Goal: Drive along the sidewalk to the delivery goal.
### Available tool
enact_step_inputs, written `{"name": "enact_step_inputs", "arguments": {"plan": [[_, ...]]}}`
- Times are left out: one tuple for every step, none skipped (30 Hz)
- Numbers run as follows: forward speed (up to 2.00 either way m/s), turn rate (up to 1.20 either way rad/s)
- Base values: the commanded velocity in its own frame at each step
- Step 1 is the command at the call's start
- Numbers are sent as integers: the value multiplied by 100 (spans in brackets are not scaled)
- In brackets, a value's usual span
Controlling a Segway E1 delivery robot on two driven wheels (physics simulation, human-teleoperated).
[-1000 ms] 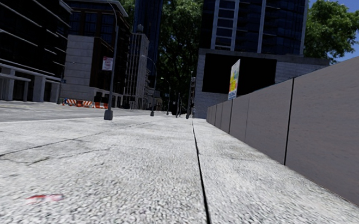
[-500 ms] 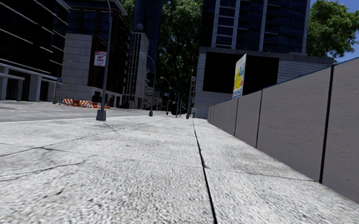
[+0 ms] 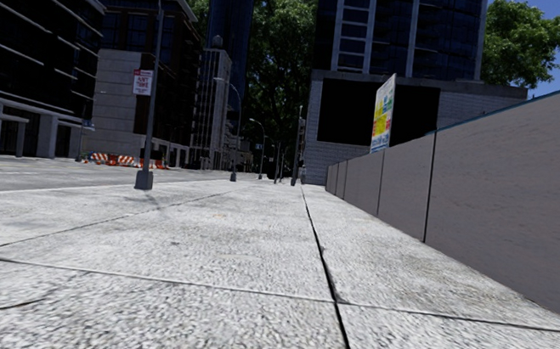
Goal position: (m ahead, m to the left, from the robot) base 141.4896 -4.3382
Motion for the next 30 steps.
{"name": "enact_step_inputs", "arguments": {"plan": [[200,0],[200,0],[200,0],[200,0],[200,0],[200,0],[200,0],[200,0],[200,0],[200,0],[200,0],[200,0],[200,0],[200,0],[200,0],[200,0],[200,0],[200,0],[200,0],[200,0],[200,0],[200,0],[200,0],[200,0],[200,0],[200,0],[200,0],[200,0],[200,0],[200,0]]}}
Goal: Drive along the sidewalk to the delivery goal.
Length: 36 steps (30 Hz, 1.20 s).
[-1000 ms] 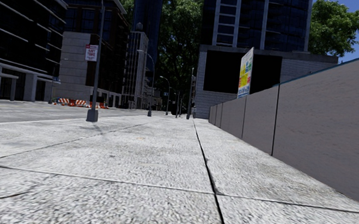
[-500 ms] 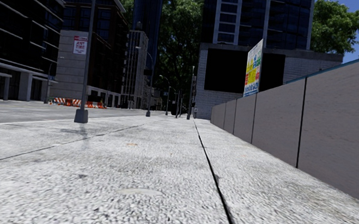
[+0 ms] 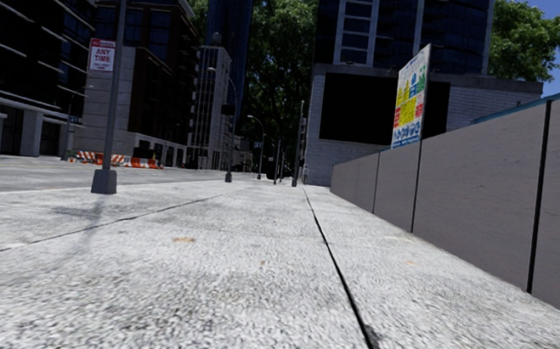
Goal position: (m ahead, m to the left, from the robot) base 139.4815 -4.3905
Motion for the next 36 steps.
{"name": "enact_step_inputs", "arguments": {"plan": [[200,0],[200,0],[200,0],[200,0],[200,0],[200,0],[200,0],[200,0],[200,0],[200,0],[200,0],[200,0],[200,0],[200,0],[200,0],[200,0],[200,0],[200,0],[200,0],[200,0],[200,0],[200,0],[200,0],[200,0],[200,0],[200,0],[200,0],[200,0],[200,0],[200,0],[200,0],[200,0],[200,0],[200,0],[200,0],[200,0]]}}
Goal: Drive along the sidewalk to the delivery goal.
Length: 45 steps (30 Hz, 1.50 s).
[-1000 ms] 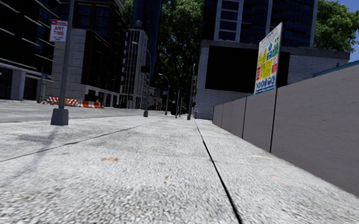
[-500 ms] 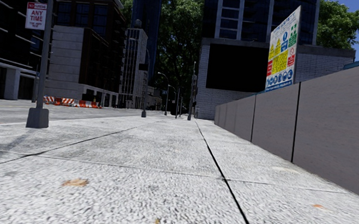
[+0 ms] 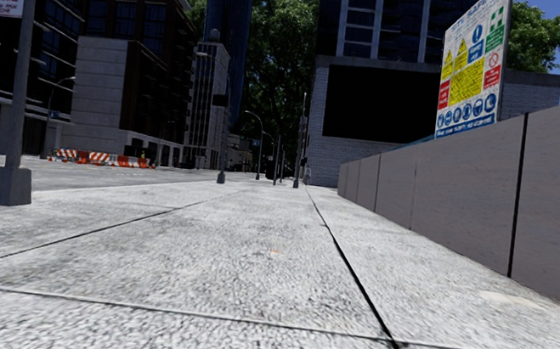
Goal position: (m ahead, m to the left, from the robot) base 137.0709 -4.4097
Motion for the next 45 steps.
{"name": "enact_step_inputs", "arguments": {"plan": [[200,0],[200,0],[200,0],[200,0],[200,0],[200,0],[200,0],[200,0],[200,0],[200,0],[200,0],[200,0],[200,0],[200,0],[200,0],[200,0],[200,0],[200,0],[200,0],[200,0],[200,0],[200,0],[200,0],[200,0],[200,0],[200,0],[200,0],[200,0],[200,0],[200,0],[200,0],[200,0],[200,0],[200,0],[200,0],[200,0],[200,0],[200,0],[200,0],[200,0],[198,0],[196,0],[195,0],[195,0],[195,0]]}}
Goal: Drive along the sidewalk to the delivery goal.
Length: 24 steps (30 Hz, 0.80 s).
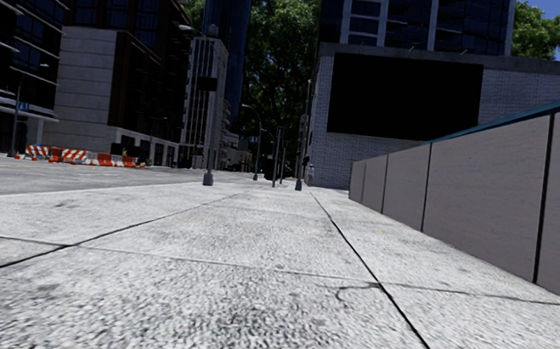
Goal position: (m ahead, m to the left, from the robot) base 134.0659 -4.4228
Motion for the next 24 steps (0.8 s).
{"name": "enact_step_inputs", "arguments": {"plan": [[195,0],[195,0],[195,0],[195,0],[195,0],[195,0],[195,0],[195,0],[195,0],[195,0],[195,0],[195,0],[195,0],[195,0],[195,0],[195,0],[195,0],[195,0],[195,0],[195,0],[195,0],[195,0],[195,0],[195,0]]}}
